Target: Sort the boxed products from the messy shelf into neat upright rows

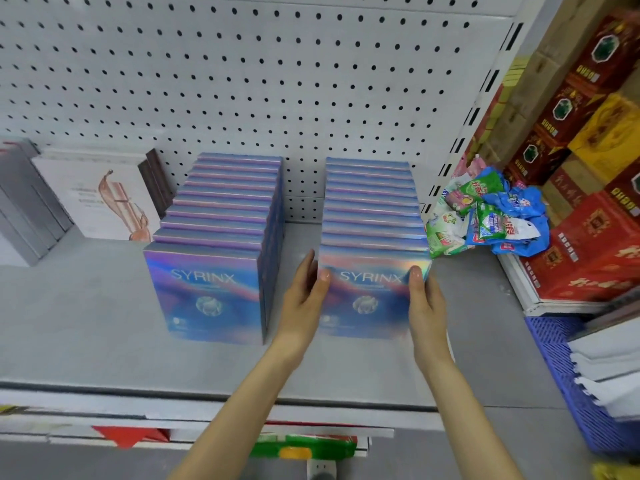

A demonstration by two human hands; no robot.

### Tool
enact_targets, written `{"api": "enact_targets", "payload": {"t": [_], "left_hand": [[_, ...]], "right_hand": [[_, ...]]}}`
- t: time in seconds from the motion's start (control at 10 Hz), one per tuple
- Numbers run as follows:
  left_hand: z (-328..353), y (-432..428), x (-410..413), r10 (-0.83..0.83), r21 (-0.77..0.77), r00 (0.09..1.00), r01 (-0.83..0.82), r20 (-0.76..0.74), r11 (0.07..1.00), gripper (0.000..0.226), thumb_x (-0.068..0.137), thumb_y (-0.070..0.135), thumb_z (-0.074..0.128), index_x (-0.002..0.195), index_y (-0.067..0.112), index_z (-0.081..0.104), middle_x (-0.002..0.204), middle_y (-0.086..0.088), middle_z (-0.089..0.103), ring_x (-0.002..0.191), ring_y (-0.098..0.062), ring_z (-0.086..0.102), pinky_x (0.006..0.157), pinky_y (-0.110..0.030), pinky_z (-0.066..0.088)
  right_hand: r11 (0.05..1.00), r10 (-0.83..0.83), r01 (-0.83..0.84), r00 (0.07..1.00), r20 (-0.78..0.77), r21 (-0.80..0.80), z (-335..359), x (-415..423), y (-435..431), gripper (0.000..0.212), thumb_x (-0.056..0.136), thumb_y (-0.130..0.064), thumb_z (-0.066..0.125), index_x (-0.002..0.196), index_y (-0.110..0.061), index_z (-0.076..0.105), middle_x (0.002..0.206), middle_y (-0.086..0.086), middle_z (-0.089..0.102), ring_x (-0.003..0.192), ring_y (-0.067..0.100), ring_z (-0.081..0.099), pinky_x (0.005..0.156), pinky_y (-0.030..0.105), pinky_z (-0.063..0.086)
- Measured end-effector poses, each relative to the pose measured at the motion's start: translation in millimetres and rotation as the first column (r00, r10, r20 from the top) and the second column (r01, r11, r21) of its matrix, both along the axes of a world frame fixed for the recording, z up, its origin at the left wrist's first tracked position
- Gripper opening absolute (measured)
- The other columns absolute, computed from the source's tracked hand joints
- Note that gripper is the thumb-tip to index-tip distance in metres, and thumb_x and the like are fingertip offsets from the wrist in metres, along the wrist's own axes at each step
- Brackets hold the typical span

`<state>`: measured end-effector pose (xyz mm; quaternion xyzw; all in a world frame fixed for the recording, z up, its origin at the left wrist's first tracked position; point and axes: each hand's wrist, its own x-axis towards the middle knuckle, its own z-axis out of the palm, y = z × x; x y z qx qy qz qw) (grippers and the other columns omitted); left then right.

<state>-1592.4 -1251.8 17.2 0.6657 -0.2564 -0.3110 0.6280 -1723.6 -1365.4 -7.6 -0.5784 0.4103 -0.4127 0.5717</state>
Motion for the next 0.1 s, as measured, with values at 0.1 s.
{"api": "enact_targets", "payload": {"t": [0.1], "left_hand": [[20.3,12.6,12.9,-0.052,-0.036,0.998,0.053,0.019,0.998,0.043,0.097,0.033,0.05,0.139,0.032,0.044,0.133,0.017,0.052,0.114,0.009,0.053,0.104,-0.02,0.042]], "right_hand": [[0.988,-0.098,0.092,0.994,-0.042,-0.127,23.1,-2.3,10.1,0.042,0.099,-0.029,0.051,0.14,-0.031,0.042,0.145,-0.015,0.043,0.132,-0.002,0.042,0.111,0.027,0.036]]}}
